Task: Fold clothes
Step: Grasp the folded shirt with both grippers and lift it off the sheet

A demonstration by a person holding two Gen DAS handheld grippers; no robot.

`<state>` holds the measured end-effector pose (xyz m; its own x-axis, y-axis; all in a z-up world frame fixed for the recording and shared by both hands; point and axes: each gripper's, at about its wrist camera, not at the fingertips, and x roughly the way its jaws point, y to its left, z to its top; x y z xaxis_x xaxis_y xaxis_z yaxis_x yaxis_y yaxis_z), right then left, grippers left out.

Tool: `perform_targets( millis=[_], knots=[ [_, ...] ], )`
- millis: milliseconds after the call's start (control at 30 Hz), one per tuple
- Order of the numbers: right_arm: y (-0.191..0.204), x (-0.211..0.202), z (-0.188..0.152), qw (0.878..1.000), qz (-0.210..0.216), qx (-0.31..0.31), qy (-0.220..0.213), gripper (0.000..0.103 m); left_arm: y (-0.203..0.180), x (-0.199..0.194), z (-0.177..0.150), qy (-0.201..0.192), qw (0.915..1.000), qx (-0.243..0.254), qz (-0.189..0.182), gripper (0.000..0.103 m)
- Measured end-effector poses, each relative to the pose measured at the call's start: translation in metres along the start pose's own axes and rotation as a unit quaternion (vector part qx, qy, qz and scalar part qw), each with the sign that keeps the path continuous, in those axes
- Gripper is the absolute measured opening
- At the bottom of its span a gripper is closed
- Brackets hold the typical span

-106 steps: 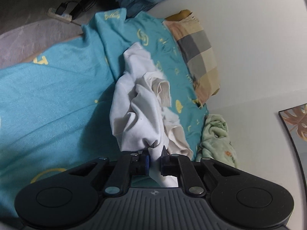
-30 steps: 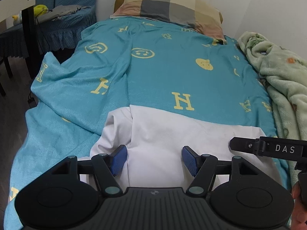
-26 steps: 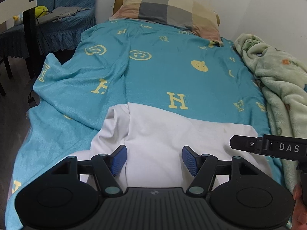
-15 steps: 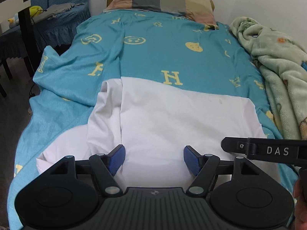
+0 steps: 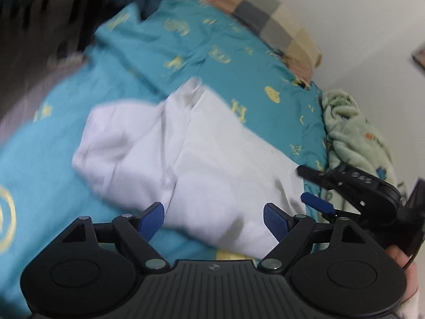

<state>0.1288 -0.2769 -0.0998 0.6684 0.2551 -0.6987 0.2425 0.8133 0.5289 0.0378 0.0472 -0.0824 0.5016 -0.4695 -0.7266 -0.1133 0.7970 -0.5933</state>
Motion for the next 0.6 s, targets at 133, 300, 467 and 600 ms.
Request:
perform_targets(
  millis=[133, 300, 467, 600],
  knots=[
    [0.002, -0.012, -0.002, 0.998, 0.044, 0.034, -0.003, 0.058, 0.027, 0.018, 0.0, 0.011, 0.9974, -0.071, -0.009, 0.082],
    [0.003, -0.011, -0.011, 0.991, 0.105, 0.082, 0.027, 0.058, 0.057, 0.032, 0.006, -0.021, 0.9833, -0.175, -0.043, 0.064],
    [0.002, 0.0, -0.035, 0.962, 0.173, 0.189, 0.092, 0.058, 0.065, 0.024, 0.009, -0.062, 0.9755, -0.197, -0.075, 0.028],
    [0.01, 0.01, -0.07, 0.935, 0.201, 0.262, 0.129, 0.058, 0.055, 0.009, 0.012, -0.105, 0.9727, -0.171, -0.117, 0.022]
  ],
)
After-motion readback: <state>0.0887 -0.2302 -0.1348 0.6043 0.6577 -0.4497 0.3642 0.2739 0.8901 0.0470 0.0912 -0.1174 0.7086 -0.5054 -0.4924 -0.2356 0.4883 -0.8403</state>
